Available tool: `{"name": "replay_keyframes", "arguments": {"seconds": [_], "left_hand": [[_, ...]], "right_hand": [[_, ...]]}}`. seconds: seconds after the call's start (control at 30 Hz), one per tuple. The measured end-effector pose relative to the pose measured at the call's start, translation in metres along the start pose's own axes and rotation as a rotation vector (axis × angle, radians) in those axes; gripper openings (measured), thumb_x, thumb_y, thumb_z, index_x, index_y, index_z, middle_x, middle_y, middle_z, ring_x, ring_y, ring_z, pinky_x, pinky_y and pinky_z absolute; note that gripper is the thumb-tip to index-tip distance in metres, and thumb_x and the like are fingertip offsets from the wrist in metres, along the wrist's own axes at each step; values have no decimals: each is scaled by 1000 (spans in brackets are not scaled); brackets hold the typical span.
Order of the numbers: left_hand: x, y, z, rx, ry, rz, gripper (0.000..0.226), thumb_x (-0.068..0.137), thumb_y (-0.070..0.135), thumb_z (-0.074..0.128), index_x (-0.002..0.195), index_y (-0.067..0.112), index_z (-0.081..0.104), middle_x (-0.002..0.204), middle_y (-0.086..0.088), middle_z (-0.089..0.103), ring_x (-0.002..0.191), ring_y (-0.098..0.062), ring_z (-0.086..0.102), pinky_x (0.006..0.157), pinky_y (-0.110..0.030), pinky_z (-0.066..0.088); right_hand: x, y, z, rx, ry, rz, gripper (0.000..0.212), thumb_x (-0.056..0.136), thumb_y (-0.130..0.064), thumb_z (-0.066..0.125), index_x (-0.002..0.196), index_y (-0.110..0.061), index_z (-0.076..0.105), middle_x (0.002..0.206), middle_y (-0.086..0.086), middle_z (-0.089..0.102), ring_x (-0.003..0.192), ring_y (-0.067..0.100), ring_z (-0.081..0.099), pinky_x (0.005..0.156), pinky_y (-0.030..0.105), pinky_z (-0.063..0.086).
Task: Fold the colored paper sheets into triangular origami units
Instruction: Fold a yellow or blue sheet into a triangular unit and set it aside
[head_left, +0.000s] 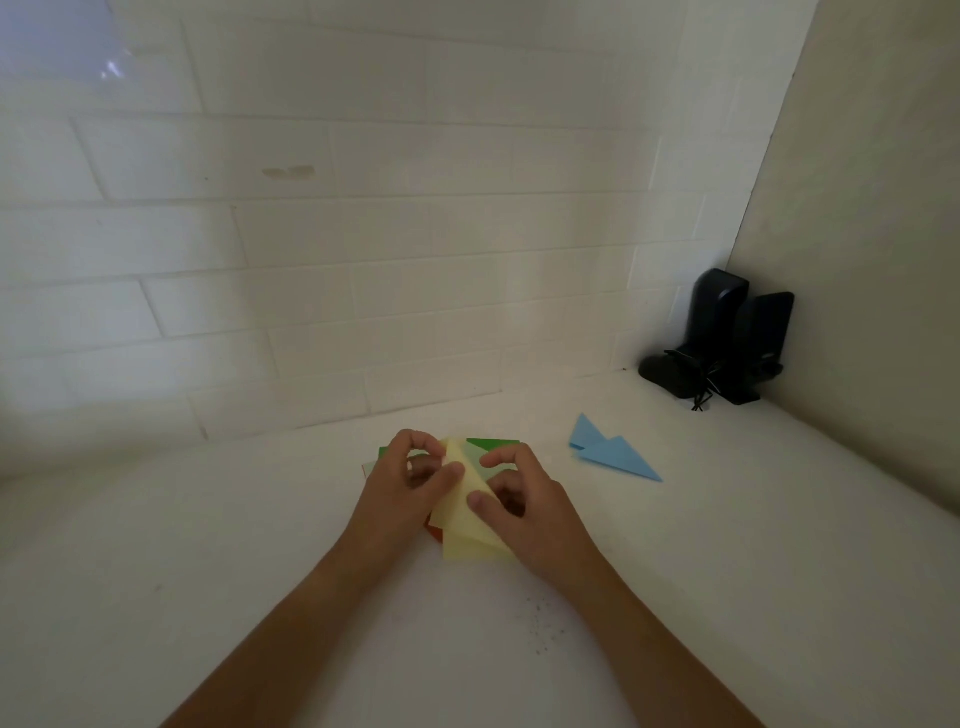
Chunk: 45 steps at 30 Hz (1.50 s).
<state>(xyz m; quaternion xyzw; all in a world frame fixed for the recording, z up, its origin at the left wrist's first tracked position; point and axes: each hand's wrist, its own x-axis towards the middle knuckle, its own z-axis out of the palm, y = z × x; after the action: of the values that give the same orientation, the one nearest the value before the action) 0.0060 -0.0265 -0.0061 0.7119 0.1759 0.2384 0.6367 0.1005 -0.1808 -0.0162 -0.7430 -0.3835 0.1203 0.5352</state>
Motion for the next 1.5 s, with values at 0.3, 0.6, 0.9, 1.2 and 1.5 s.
{"name": "replay_keyframes", "arguments": {"seconds": [0.3, 0.6, 0.9, 1.2, 1.5], "left_hand": [[0, 2, -1, 26, 14, -38, 28, 89, 20, 80, 109, 6, 67, 84, -7, 77, 69, -13, 72, 53, -26, 54], [0, 3, 0, 21, 30, -42, 27, 89, 23, 80, 109, 14, 65, 86, -5, 78, 74, -12, 74, 63, -24, 56], [1, -3, -3, 28, 25, -17, 12, 91, 22, 78, 94, 10, 76, 78, -13, 74, 66, -18, 68, 62, -32, 54], [0, 2, -6, -54, 23, 10, 15, 92, 20, 76, 99, 7, 78, 84, -25, 75, 68, -30, 71, 61, -36, 57], [-9, 10, 3, -34, -188, 8, 13, 91, 21, 77, 102, 14, 82, 96, -11, 80, 86, -23, 76, 76, -29, 59]], "right_hand": [[2, 4, -2, 44, -29, 6, 34, 97, -25, 68, 122, -34, 48, 82, -5, 70, 78, 12, 65, 71, 25, 48], [0, 1, -3, 53, -89, 49, 50, 94, -26, 73, 131, -36, 41, 70, -9, 62, 64, 5, 53, 60, 20, 41], [-1, 0, -5, 80, -122, 35, 54, 95, -18, 71, 135, -33, 38, 64, -15, 60, 62, 2, 52, 61, 19, 41], [-1, -2, -4, 84, -150, 48, 54, 94, -30, 73, 135, -38, 37, 73, 4, 60, 66, 8, 53, 62, 22, 42], [2, -2, -3, 191, -10, 64, 19, 100, -42, 63, 97, -25, 69, 83, -11, 71, 77, 3, 64, 69, 21, 49]]}}
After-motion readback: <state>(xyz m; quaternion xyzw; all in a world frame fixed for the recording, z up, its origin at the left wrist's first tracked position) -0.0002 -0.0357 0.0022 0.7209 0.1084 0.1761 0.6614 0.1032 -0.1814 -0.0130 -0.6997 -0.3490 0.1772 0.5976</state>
